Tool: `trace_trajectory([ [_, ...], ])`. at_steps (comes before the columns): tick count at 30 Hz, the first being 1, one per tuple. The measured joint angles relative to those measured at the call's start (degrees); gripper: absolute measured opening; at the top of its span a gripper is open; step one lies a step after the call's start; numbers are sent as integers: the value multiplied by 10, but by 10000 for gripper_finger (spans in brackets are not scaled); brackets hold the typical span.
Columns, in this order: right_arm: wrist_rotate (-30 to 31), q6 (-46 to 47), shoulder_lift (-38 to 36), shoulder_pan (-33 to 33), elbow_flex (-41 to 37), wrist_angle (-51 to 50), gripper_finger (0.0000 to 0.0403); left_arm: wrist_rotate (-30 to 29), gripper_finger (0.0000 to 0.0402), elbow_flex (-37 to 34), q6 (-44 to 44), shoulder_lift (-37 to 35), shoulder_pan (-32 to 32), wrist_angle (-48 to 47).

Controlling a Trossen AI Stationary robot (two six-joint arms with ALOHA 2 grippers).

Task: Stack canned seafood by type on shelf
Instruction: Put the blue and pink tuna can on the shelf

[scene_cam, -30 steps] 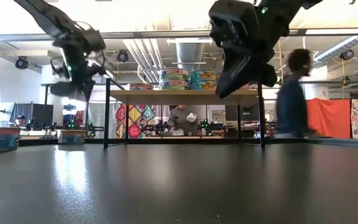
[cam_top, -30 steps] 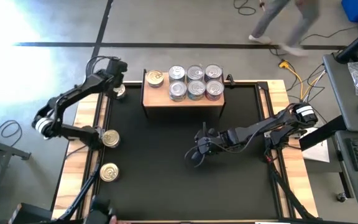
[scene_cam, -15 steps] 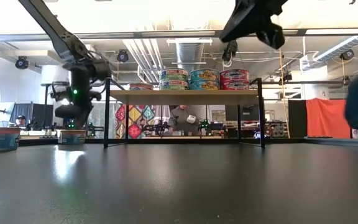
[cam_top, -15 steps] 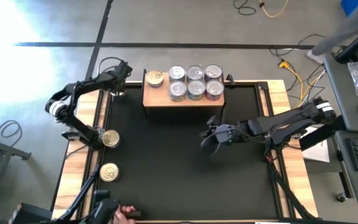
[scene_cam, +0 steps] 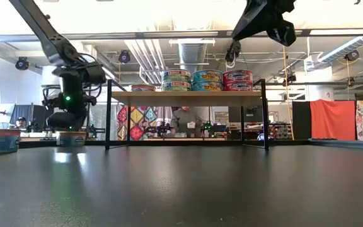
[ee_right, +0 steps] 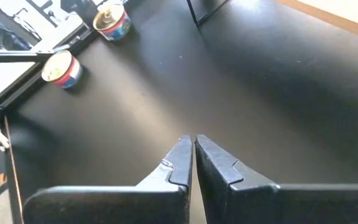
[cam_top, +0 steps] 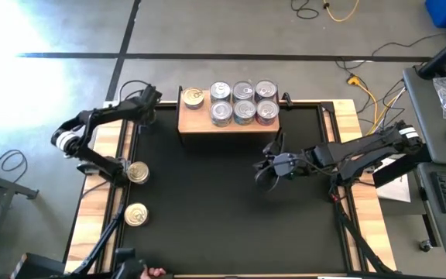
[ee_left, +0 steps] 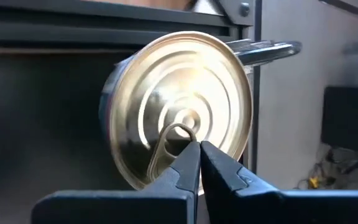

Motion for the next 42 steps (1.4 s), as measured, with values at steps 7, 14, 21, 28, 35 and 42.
trace_trajectory([
  [7,0,-24,0,0,0,-28,13,7,0,-77,-38,-104,-29,-16],
  [14,0,-59,0,0,0,-49,13,-5,0,-162,-121,-227,-89,-78],
  [21,0,-103,0,0,0,-49,13,-4,0,-205,-158,-346,-173,-149],
  [28,0,-119,0,0,0,-48,13,7,0,-206,-143,-421,-264,-268],
  [35,0,-119,0,0,0,-48,13,32,0,-217,-68,-454,-349,-282],
  [42,8,-118,0,-1,0,-47,13,13,0,-203,-54,-452,-412,-313],
])
